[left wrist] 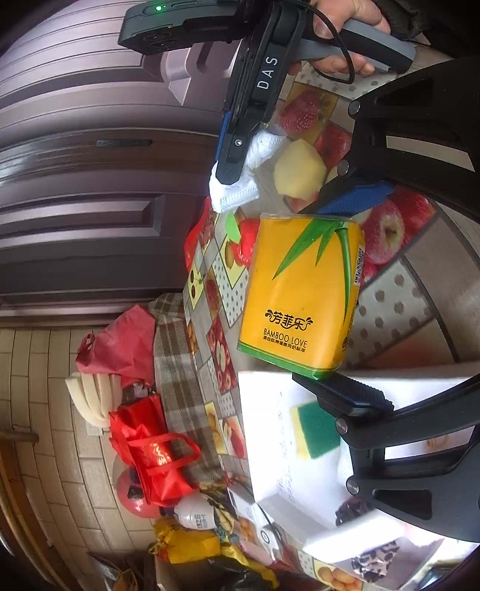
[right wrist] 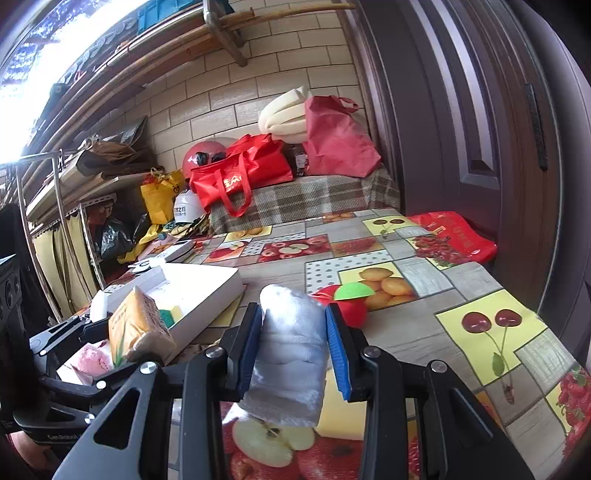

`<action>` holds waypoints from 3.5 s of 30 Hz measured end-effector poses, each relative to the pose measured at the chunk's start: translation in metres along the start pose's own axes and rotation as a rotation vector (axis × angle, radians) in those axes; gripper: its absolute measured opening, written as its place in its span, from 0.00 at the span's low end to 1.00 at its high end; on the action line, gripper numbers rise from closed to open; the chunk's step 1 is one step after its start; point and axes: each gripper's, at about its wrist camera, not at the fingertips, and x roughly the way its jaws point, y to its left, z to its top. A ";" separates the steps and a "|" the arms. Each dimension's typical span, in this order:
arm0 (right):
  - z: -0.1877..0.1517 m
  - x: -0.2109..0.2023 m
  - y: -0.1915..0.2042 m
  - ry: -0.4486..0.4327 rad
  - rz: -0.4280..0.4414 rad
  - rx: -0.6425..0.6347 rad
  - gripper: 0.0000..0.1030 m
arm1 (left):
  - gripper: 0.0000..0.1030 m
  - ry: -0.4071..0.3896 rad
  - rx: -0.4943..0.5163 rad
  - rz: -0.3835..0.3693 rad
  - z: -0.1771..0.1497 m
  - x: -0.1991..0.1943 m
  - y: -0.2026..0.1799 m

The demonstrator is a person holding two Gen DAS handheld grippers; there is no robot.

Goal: Organize soft objects
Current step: 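Carry the juice box over the white box while the right tool carries the white cloth, then release the white cloth into the box with the right tool while the left tool releases the juice box, then reach the left tool to the rope toy while the right tool grasps the yellow sponge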

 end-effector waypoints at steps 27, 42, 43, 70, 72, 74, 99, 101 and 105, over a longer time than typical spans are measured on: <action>-0.009 0.031 0.098 0.064 0.159 -0.179 0.34 | 0.74 -0.057 -0.245 0.324 -0.036 -0.065 0.132; -0.020 0.061 0.153 0.148 0.307 -0.216 0.34 | 0.74 -0.022 -0.333 0.376 -0.045 -0.068 0.161; -0.020 0.063 0.155 0.159 0.322 -0.213 0.34 | 0.74 -0.019 -0.340 0.382 -0.046 -0.068 0.163; -0.017 0.136 0.146 0.370 0.316 -0.054 0.33 | 0.74 0.286 -0.406 0.318 -0.046 0.001 0.197; -0.016 0.136 0.148 0.365 0.316 -0.061 0.33 | 0.74 0.281 -0.382 0.302 -0.040 0.010 0.194; -0.016 0.135 0.151 0.360 0.319 -0.072 0.33 | 0.74 0.265 -0.373 0.308 -0.033 0.016 0.192; -0.010 0.117 0.157 0.232 0.300 -0.134 0.80 | 0.95 -0.086 -0.291 0.441 -0.020 -0.027 0.166; -0.012 0.116 0.155 0.243 0.298 -0.123 0.80 | 0.95 -0.092 -0.290 0.440 -0.020 -0.028 0.165; -0.014 0.111 0.152 0.250 0.287 -0.115 0.80 | 0.95 -0.098 -0.290 0.425 -0.021 -0.032 0.158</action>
